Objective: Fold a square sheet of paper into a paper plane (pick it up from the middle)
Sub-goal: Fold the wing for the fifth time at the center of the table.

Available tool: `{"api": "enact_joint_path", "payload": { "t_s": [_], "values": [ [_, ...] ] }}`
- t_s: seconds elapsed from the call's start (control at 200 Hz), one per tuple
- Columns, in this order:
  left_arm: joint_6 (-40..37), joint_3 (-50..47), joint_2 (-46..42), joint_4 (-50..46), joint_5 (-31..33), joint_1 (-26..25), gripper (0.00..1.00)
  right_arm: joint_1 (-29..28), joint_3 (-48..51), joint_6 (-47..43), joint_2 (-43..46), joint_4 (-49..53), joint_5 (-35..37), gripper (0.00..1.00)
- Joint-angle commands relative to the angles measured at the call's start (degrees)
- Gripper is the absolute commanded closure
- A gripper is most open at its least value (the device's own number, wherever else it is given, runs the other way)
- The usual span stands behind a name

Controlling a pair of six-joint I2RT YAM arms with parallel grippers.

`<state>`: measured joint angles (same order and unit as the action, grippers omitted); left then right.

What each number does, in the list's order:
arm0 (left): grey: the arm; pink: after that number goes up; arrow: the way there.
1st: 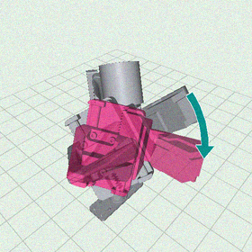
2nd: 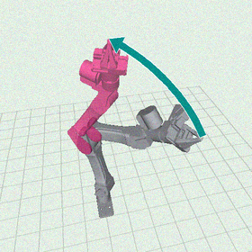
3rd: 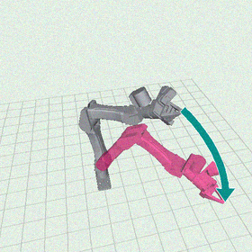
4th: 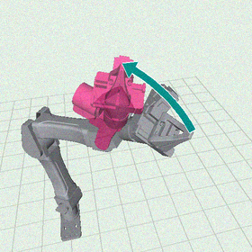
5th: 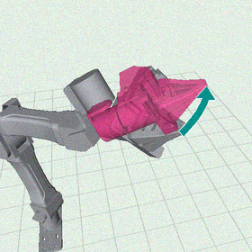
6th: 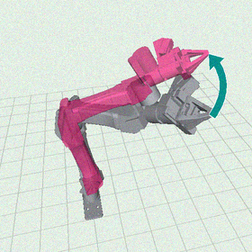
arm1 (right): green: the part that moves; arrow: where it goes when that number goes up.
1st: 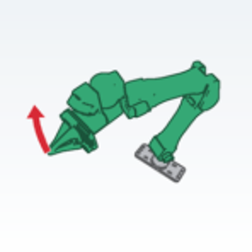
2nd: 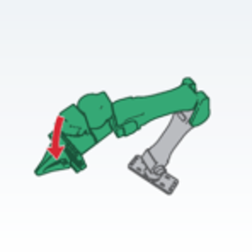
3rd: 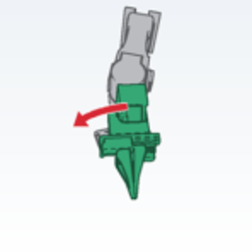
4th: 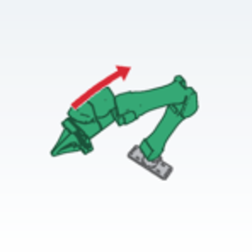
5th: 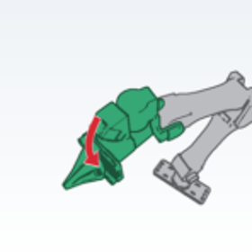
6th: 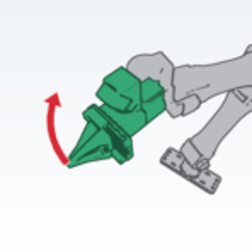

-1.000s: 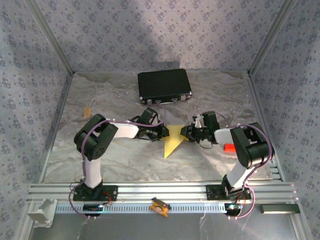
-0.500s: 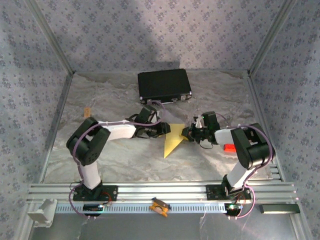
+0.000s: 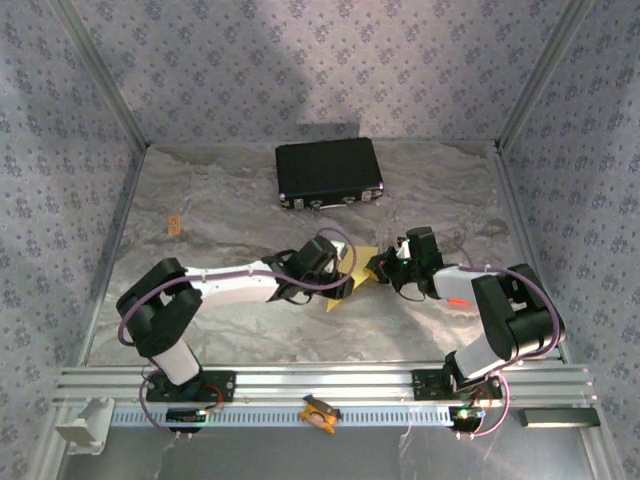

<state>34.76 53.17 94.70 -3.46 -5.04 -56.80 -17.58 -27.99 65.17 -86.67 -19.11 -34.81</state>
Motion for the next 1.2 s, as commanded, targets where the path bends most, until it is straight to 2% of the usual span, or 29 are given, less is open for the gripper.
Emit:
{"api": "enact_joint_path", "payload": {
  "t_s": [0.0,0.15,0.255,0.625,1.194],
  "values": [
    [-5.41,0.31,-1.27,-4.3,8.42,-3.11,0.52,-0.59,-0.05,2.1,1.17,0.28,1.06,1.0],
    [-8.34,3.46,1.22,-7.49,13.29,-6.44,0.5,-0.96,-0.47,2.46,1.3,0.44,1.16,1.0],
    [-7.71,5.72,4.16,-9.95,15.61,-7.44,0.5,-1.14,-1.21,1.56,1.51,1.64,0.92,1.0],
    [-6.82,8.63,8.55,-11.42,16.68,-8.59,0.53,-1.17,-1.98,1.59,1.83,2.06,0.27,0.99],
    [-6.42,11.03,11.19,-14.38,20.99,-10.0,0.64,-1.21,-2.16,1.56,2.01,2.41,0.36,0.99]
  ]
}}
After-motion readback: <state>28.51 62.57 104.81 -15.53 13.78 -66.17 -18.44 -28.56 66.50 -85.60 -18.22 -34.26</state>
